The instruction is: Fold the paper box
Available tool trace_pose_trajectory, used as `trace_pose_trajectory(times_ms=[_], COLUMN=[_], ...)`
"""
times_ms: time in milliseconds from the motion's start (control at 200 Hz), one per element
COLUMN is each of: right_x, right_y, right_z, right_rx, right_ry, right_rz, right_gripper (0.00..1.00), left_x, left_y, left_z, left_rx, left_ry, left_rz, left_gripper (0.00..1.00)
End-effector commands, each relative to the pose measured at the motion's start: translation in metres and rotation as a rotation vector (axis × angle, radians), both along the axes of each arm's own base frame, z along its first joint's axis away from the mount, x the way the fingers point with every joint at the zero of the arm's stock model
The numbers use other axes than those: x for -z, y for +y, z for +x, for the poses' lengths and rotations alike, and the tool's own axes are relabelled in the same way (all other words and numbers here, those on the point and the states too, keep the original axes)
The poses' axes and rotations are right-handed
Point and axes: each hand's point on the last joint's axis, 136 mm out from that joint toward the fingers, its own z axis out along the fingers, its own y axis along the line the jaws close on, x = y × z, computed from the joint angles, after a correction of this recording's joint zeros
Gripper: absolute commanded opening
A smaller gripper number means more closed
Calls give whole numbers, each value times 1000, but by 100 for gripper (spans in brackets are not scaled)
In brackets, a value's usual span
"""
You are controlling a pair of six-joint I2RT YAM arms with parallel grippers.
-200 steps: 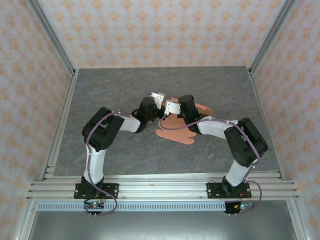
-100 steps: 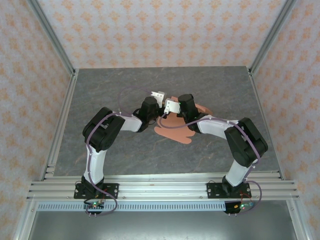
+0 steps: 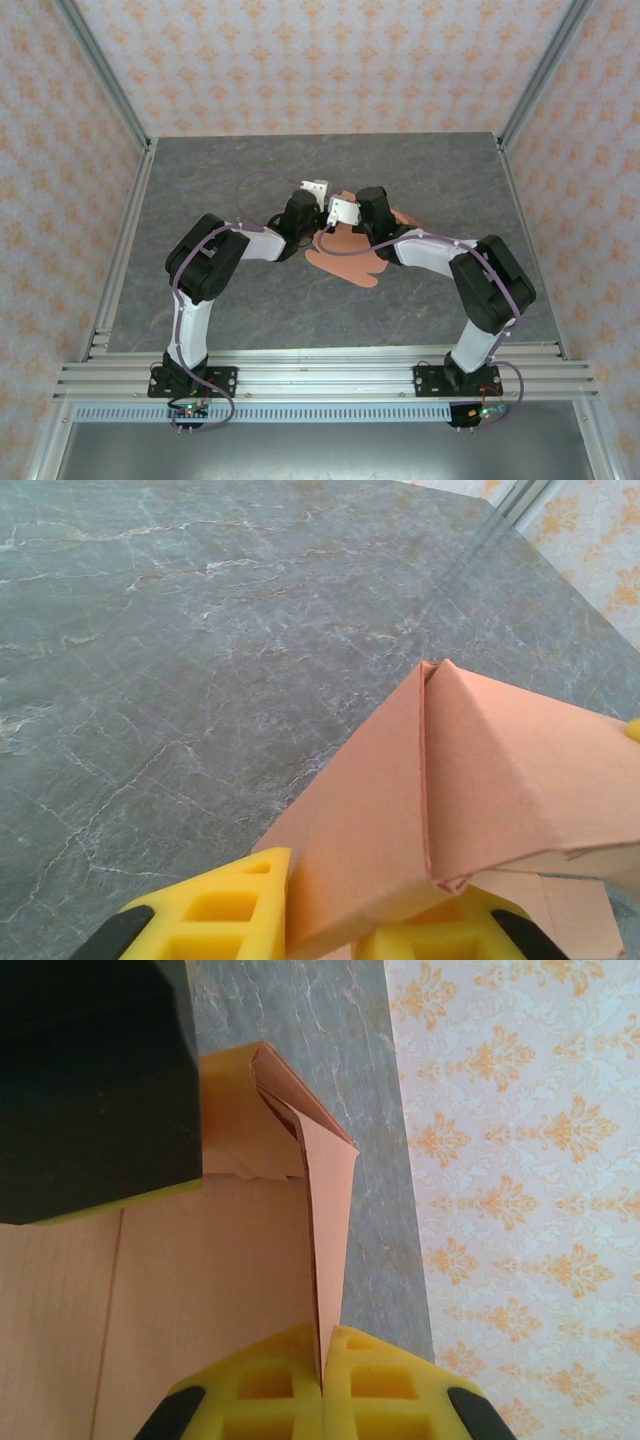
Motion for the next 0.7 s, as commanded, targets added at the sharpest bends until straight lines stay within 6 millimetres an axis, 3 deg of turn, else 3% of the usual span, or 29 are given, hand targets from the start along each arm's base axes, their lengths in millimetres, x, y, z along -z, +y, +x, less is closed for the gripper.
trace_pose_trajectory(times_ms=[0, 450, 691], right_x=[35, 31, 30], right_y=[27, 36, 39], right_z=[-38, -41, -42], right_rx=[-148, -159, -155], right_ry=[175, 184, 186], right_rz=[-1, 27, 41], right_gripper=[0, 0, 0], left_x=[-15, -3, -8], left_y=[53, 82, 86], left_z=[45, 44, 43], left_rx=[-292, -468, -518], left_ry=[-40, 39, 61], left_rz=[-18, 26, -40], left_gripper=[18, 11, 9])
